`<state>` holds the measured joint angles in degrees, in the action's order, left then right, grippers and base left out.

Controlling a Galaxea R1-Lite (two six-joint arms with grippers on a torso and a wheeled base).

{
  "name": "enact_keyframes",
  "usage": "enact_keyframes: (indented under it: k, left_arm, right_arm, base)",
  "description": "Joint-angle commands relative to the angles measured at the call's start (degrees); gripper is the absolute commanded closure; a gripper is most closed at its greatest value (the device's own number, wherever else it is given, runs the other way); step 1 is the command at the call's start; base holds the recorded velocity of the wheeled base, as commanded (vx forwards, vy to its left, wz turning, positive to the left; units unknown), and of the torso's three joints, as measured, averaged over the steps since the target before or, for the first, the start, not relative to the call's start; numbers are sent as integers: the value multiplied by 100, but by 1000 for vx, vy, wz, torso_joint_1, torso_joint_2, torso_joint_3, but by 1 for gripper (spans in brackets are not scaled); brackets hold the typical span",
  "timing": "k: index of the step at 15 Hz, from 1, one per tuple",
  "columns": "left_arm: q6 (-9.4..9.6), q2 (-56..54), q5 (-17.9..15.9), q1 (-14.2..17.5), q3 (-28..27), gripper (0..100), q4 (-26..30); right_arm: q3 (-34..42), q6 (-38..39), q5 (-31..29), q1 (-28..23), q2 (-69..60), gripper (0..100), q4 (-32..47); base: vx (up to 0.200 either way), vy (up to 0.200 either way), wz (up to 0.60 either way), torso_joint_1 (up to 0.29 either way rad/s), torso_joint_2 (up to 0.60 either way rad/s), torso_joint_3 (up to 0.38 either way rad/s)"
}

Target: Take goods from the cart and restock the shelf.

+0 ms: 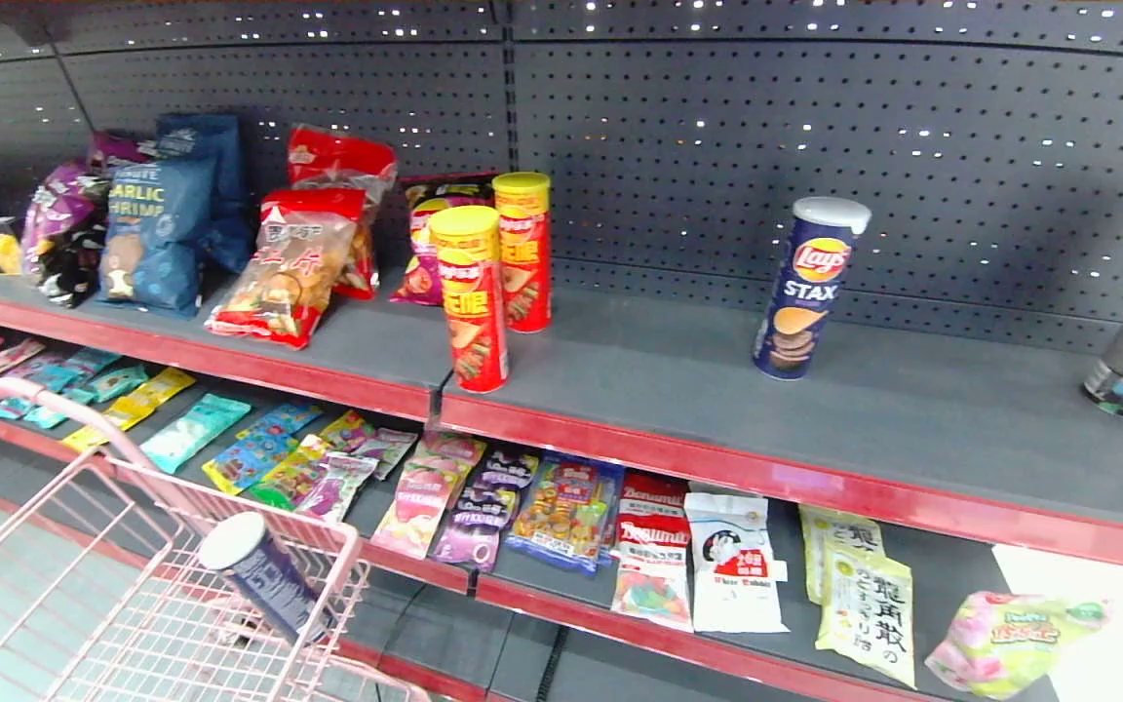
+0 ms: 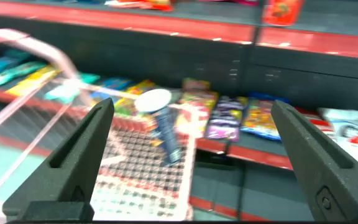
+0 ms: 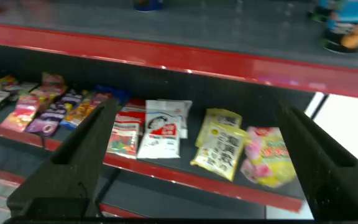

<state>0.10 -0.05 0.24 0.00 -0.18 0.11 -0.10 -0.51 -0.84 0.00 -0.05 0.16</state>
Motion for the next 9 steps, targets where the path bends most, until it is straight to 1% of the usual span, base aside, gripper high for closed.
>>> enact_keyframes:
  k: [1, 3, 8, 9]
  left_arm:
    - [-1, 5, 2, 0, 1, 0, -2]
    - [-1, 5, 2, 0, 1, 0, -2]
    - [-1, 5, 2, 0, 1, 0, -2]
    - [-1, 5, 2, 0, 1, 0, -2]
  right_arm:
    - [1, -2, 5, 0, 5, 0, 2]
    - [1, -2, -4, 0, 5, 0, 2]
    - [1, 7, -4, 0, 5, 0, 2]
    - [1, 16, -4, 0, 5, 0, 2]
  base:
    - [0, 0, 600, -2, -2, -2]
    - [0, 0, 600, 2, -2, 2]
    - [0, 0, 0, 0, 0, 0]
    - [0, 0, 0, -90, 276, 149]
